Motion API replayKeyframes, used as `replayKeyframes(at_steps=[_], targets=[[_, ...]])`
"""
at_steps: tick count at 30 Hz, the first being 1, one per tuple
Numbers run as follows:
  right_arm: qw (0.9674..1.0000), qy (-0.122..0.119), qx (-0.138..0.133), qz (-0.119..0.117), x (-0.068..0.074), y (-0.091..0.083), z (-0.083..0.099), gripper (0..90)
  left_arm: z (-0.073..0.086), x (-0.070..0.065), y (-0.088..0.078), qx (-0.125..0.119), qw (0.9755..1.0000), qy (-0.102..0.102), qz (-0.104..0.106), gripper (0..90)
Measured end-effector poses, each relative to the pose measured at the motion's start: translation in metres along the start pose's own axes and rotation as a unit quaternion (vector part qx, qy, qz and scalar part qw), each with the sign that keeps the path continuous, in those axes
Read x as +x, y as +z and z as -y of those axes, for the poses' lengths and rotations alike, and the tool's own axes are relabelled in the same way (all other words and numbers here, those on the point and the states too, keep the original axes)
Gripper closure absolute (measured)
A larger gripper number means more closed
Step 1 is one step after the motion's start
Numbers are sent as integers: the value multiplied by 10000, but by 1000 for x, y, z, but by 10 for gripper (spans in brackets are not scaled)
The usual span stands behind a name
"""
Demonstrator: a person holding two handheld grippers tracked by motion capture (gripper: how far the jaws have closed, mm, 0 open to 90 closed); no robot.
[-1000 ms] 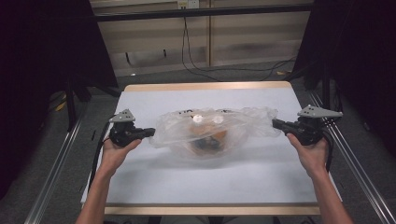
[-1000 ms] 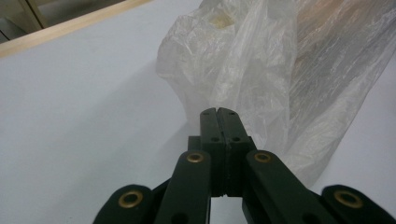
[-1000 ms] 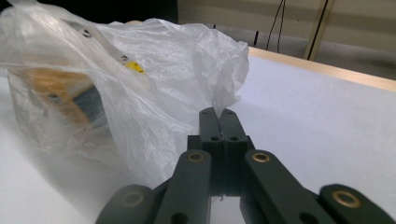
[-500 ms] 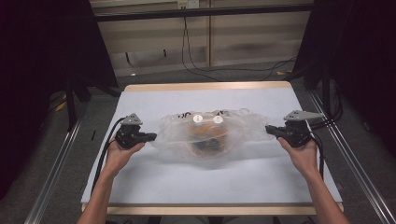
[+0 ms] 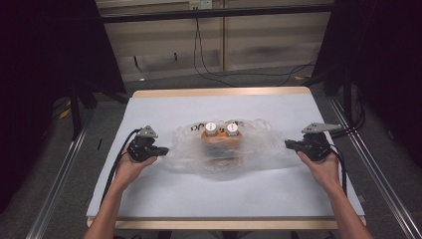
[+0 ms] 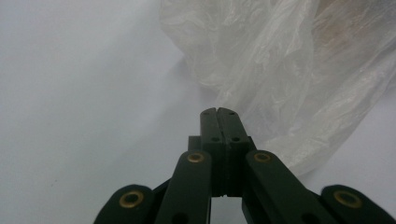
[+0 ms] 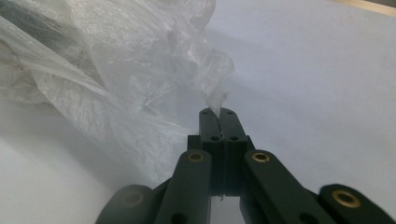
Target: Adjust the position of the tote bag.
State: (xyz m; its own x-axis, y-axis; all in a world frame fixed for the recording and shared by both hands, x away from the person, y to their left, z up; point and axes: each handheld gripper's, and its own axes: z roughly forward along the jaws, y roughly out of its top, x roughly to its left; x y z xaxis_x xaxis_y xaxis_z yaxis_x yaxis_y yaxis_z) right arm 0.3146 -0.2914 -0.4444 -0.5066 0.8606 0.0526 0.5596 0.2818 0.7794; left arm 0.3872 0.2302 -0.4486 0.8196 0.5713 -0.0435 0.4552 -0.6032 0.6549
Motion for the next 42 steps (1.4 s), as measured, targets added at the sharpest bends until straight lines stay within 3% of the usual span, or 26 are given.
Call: replayKeyframes(at_steps=[4,9,13,14,21,27,30,31,35,42], targets=[[9999,-34,81,-74,1,6,3,900,3,1,5,211,9997,-32,-106,900],[9994,-140,293,-99,4,15,6,900,5,3,7,268,9996,16,-111,900],[9982,-118,576,-75,-1,21,12,900,9,6,8,270,9995,-61,-153,900],[9979,-138,612,-159,-5,23,15,900,10,7,7,290,9993,-33,-216,900],[9972,-114,725,-136,-8,23,20,900,16,5,7,419,9990,-99,-114,900],[9965,-55,822,-152,-9,20,27,900,19,-2,5,633,9978,99,-170,900],[9967,-58,805,-127,-8,19,27,900,20,1,5,578,9983,20,-100,900],[9966,-88,822,-58,-7,19,27,900,21,2,5,498,9987,-106,-24,900],[9969,-186,744,-150,-8,19,29,900,22,7,1,278,9992,-236,178,889],[9992,-28,204,-346,-7,10,24,686,18,6,-10,-366,9979,-377,385,707]])
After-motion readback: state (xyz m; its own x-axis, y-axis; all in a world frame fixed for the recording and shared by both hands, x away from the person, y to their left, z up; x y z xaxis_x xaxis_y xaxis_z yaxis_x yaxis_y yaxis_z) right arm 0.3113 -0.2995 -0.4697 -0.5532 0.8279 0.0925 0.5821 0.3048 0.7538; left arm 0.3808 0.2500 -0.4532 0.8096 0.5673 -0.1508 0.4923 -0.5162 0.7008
